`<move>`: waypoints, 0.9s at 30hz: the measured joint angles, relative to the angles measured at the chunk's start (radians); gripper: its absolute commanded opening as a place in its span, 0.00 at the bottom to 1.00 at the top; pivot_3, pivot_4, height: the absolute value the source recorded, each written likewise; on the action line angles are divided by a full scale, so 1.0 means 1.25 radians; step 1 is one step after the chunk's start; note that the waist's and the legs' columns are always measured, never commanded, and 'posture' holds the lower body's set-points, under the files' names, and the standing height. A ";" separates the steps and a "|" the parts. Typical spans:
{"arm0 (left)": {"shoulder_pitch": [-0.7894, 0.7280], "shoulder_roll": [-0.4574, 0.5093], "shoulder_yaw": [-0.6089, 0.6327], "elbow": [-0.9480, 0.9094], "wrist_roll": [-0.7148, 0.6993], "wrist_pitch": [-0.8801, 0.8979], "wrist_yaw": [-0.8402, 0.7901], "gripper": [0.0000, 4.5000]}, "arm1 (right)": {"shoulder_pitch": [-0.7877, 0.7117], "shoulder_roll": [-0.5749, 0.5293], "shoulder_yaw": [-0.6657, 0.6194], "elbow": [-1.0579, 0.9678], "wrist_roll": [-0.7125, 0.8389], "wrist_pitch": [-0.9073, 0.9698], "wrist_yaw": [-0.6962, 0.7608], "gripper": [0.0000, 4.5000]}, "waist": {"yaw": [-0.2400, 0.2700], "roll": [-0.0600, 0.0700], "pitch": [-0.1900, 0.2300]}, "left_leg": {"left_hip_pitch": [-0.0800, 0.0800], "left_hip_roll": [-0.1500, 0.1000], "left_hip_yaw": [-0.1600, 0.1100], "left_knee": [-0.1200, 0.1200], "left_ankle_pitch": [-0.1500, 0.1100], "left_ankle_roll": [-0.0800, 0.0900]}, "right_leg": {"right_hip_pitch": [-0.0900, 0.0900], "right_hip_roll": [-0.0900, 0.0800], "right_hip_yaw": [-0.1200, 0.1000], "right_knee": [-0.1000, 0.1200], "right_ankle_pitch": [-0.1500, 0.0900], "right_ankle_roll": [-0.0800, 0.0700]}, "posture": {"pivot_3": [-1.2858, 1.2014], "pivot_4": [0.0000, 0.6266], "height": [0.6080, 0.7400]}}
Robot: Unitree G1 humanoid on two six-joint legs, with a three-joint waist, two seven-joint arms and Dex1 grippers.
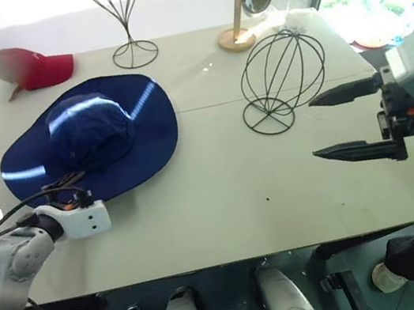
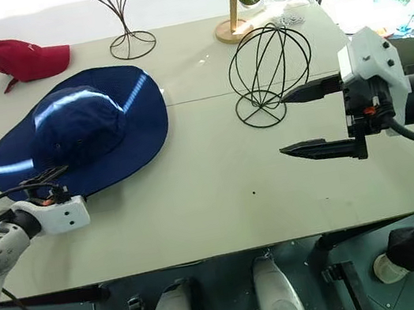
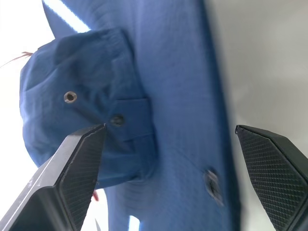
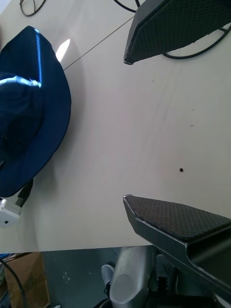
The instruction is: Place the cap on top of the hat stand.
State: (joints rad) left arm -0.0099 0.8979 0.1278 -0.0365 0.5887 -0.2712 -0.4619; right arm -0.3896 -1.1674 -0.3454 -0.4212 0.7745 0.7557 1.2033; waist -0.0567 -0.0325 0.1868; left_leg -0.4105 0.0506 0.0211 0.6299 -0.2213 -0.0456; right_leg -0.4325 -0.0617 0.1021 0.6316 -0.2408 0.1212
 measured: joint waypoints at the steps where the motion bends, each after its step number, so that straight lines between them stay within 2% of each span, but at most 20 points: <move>1: -0.011 -0.006 -0.007 0.010 0.009 0.003 0.013 1.00 | 0.000 -0.001 0.000 -0.001 0.004 0.001 0.000 0.99 | 0.001 0.000 0.000 | 0.000 0.000 0.000 0.000 0.000 0.000 | 0.000 0.000 0.000 0.000 0.000 0.000 | 0.52 0.24 0.99; 6: -0.086 -0.018 -0.068 0.089 0.036 0.003 0.064 1.00 | -0.014 -0.017 -0.005 -0.003 0.014 0.002 -0.001 0.99 | 0.010 0.000 0.000 | 0.000 0.000 0.000 0.000 0.000 0.000 | 0.000 0.000 0.000 0.000 0.000 0.000 | 0.52 0.24 0.99; 7: -0.093 -0.018 -0.075 0.097 0.036 0.002 0.071 0.89 | -0.014 -0.017 -0.008 -0.003 0.014 0.002 -0.001 1.00 | 0.010 0.000 0.000 | 0.000 0.000 0.000 0.000 0.000 0.000 | 0.001 0.000 0.000 0.000 0.000 0.000 | 0.52 0.24 0.99; 9: -0.101 -0.019 -0.088 0.114 0.035 0.002 0.076 0.72 | -0.014 -0.017 -0.011 -0.003 0.014 0.002 -0.002 1.00 | 0.011 0.000 0.000 | 0.000 0.000 0.000 0.001 0.000 0.000 | 0.001 0.000 0.000 0.000 0.000 0.000 | 0.52 0.24 0.99; 15: -0.132 -0.021 -0.096 0.128 0.010 0.004 0.070 0.03 | -0.011 -0.017 -0.022 -0.005 0.021 0.003 -0.011 1.00 | 0.012 0.000 0.000 | 0.000 0.000 0.000 0.001 0.000 0.000 | 0.001 0.000 0.000 0.000 0.000 0.000 | 0.52 0.24 0.99; 18: -0.148 -0.031 -0.091 0.125 -0.034 0.031 0.039 0.01 | -0.008 -0.021 -0.041 0.001 0.022 0.015 -0.020 1.00 | 0.012 0.000 0.000 | 0.000 0.000 0.000 0.001 0.000 0.000 | 0.001 0.000 0.000 0.000 0.000 0.001 | 0.52 0.24 0.99; 20: -0.172 -0.065 -0.079 0.109 -0.106 0.090 -0.005 0.01 | -0.003 -0.026 -0.063 0.016 0.028 0.036 -0.028 1.00 | 0.015 0.000 0.000 | 0.000 0.000 0.000 0.001 0.000 0.000 | 0.001 0.000 0.000 0.000 0.000 0.001 | 0.52 0.24 0.99; 23: -0.239 -0.114 -0.075 0.055 -0.222 0.193 -0.079 0.01 | 0.028 -0.028 -0.102 0.025 0.020 0.036 -0.029 1.00 | 0.024 -0.001 -0.001 | 0.000 0.000 0.000 0.002 0.000 0.000 | 0.002 0.000 0.000 0.000 0.001 0.002 | 0.52 0.24 0.99; 27: -0.380 -0.143 -0.079 0.011 -0.313 0.301 -0.149 0.01 | 0.058 -0.028 -0.149 0.027 0.003 0.029 -0.039 1.00 | 0.034 -0.001 -0.001 | 0.000 0.000 -0.001 0.003 0.000 0.000 | 0.002 0.001 0.000 0.000 0.003 0.004 | 0.52 0.24 0.99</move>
State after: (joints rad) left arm -0.4848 0.7195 0.0290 -0.0226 0.1972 0.1055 -0.6486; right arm -0.3168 -1.2022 -0.5311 -0.3880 0.7787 0.7920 1.1543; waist -0.0148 -0.0343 0.1858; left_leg -0.4108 0.0503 0.0194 0.6335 -0.2212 -0.0455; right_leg -0.4296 -0.0603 0.1016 0.6318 -0.2377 0.1268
